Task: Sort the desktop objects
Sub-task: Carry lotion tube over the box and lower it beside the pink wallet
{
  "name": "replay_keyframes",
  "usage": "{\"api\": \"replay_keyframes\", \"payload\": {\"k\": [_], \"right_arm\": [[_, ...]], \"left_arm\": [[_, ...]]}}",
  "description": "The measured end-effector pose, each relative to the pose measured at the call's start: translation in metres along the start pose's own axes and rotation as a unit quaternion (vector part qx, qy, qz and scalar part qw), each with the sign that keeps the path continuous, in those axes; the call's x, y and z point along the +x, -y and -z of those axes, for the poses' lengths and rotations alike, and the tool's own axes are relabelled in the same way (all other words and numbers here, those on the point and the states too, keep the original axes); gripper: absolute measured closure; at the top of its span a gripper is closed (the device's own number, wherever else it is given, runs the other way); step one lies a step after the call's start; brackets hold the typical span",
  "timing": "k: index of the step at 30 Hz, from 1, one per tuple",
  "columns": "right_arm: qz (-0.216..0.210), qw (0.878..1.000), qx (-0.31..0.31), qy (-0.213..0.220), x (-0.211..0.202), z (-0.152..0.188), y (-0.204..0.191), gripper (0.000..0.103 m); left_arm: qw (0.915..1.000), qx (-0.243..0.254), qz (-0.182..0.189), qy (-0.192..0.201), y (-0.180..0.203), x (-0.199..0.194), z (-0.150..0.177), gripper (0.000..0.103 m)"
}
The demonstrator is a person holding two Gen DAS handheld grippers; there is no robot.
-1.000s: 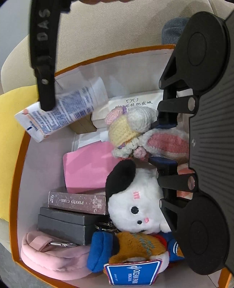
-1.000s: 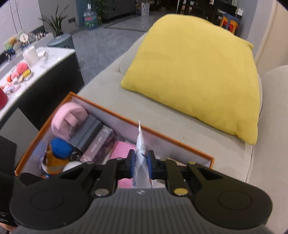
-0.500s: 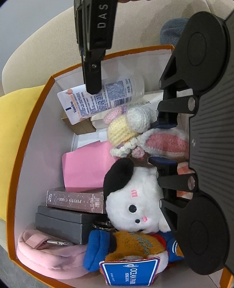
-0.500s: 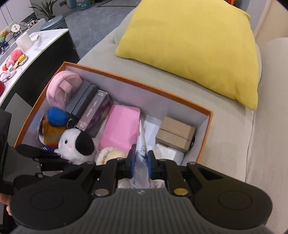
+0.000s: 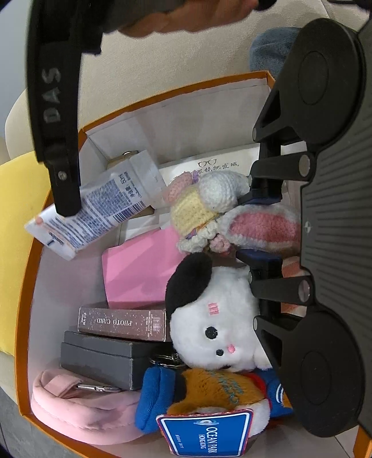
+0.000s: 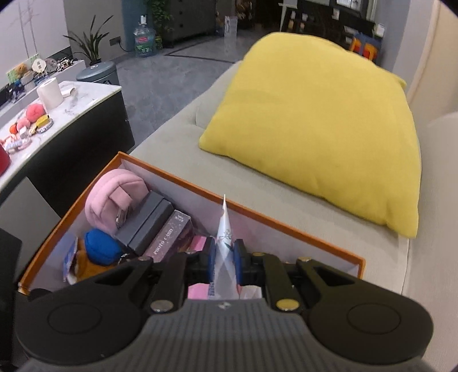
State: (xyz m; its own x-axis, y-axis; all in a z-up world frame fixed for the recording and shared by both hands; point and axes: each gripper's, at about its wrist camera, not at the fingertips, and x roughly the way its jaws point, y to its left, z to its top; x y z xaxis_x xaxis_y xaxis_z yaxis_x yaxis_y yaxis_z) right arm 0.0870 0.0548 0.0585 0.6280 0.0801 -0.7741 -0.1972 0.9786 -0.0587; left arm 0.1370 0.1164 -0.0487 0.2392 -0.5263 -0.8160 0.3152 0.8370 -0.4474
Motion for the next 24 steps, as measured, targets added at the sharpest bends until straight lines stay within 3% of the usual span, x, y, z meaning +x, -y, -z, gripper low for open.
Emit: {"api": "replay_keyframes", "payload": {"k": [4,7,15,20,24], "right_arm": [[0.004,1.0,-0.007,0.004,0.002,0.009,0.002,0.089],[-0.017,1.0,0.015,0.007,-0.004,0.005,0.005,0.089],[-0.013,1.0,-0.018,0.0,-0.001,-0.001,-0.007,0.089],[-0.019,1.0,0.014,0.014,0.008,0.011,0.006,0.089],[-0.006,1.0,0.008,-0.017,0.022,0.008,0.004,0.089]], "left_arm": [[1.0,0.003,0.001,0.002,-0.001,-0.003,0.002,0.068],[1.0,0.004,0.001,0.003,-0.001,-0.005,0.002,0.068],[1.0,0.002,0.004,0.007,-0.013,0.0,0.008,0.068],[0.9999,0.005,0.002,0.009,-0.02,-0.002,0.006,0.068],[0.9999,0.003,0.004,0.01,-0.024,-0.005,0.008,0.068]]}}
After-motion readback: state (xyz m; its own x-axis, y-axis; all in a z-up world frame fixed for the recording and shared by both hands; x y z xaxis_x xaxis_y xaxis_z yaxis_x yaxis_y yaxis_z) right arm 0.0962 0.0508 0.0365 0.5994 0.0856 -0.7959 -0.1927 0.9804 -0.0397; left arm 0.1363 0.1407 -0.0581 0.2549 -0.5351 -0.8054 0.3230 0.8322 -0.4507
